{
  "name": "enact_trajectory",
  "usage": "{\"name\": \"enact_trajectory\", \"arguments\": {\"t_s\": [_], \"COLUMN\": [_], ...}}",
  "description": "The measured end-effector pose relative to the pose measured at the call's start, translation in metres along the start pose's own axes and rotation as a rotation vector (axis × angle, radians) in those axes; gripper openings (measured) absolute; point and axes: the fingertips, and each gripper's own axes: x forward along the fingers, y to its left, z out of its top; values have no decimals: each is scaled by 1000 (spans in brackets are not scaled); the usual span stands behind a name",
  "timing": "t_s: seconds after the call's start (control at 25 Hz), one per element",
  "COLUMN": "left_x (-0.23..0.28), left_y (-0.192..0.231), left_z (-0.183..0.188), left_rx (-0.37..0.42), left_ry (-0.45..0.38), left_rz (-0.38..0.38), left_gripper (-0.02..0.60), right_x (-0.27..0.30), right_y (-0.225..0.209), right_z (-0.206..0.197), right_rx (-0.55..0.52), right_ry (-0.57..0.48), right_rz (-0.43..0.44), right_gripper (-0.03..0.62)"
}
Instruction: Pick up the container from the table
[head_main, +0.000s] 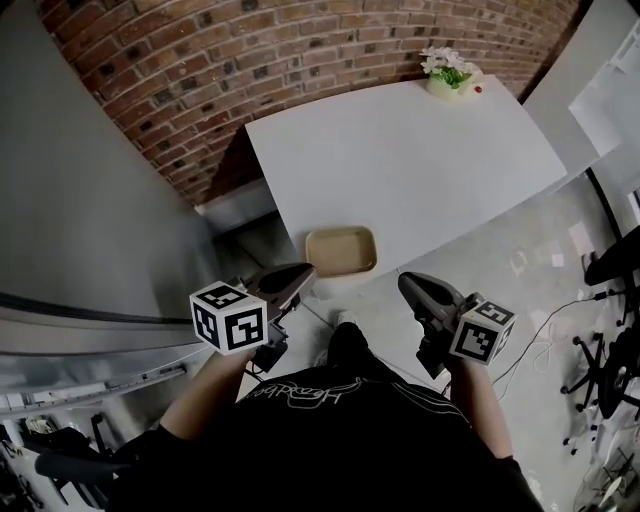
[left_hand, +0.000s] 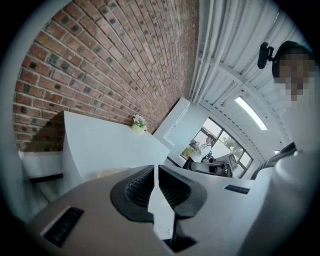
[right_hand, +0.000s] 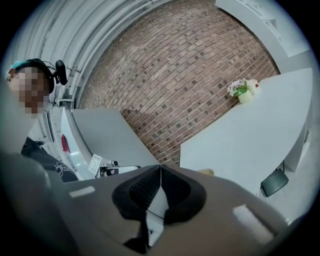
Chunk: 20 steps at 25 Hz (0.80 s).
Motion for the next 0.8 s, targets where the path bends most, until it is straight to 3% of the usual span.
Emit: {"name": "enact_trajectory", "arguments": {"t_s": [0.2,0.56,0.8], "left_x": [13,38,45], "left_y": [35,97,129], "left_z": [-8,-30,-48], "left_rx": [-51,-193,-259], "left_ry": [45,120,181], "left_rz": [93,198,271], "left_gripper": [12,112,114], "right_x": [22,59,78], "right_y": [-32,-86,-119], "right_z": [-2,-19,-40], "right_rx": [47,82,134], "right_ry": [52,171,251], "right_rz": [16,-10,-39], "right_gripper": [23,28,65]}}
